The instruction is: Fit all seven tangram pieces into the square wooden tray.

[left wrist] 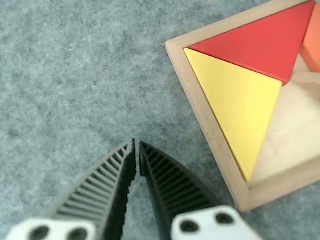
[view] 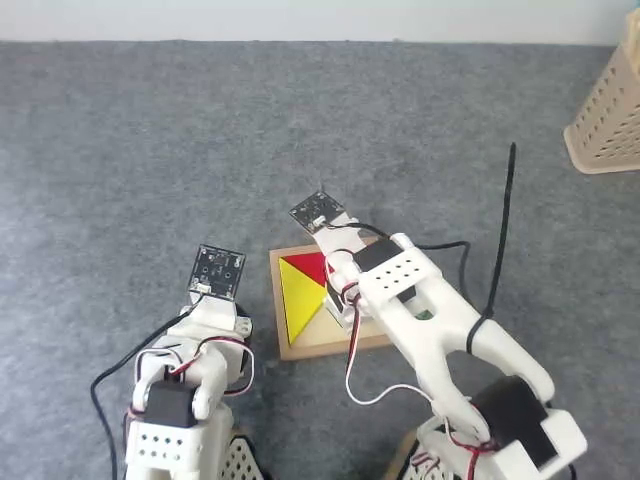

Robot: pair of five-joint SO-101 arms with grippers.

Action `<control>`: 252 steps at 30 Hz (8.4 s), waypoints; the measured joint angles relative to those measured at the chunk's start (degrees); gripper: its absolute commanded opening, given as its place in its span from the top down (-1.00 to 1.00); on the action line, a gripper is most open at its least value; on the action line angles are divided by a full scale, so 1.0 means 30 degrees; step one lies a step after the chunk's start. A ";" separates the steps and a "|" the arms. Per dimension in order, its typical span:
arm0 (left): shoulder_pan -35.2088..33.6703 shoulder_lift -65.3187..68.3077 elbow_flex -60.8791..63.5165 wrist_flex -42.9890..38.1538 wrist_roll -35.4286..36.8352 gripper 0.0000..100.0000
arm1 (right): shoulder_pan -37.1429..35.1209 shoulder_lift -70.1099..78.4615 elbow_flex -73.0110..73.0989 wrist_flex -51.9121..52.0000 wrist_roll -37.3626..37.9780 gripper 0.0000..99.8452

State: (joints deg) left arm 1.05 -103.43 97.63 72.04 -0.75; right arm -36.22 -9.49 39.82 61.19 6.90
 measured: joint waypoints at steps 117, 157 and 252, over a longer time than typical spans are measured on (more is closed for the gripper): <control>0.0000 0.0000 0.0000 0.0000 0.0000 0.98 | -0.2110 -0.1758 0.1993 -0.1289 0.8176 0.49; 0.0000 0.0000 0.0000 0.0000 0.0000 0.98 | -0.2755 0.0293 -0.1201 -0.0615 1.1780 0.88; 0.0029 0.0000 0.0000 0.0000 0.0029 0.98 | -0.0733 0.3516 -0.6711 0.3927 2.7722 0.81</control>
State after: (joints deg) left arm 1.14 -103.43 97.63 72.04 -0.66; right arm -38.42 1.05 19.69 72.97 90.07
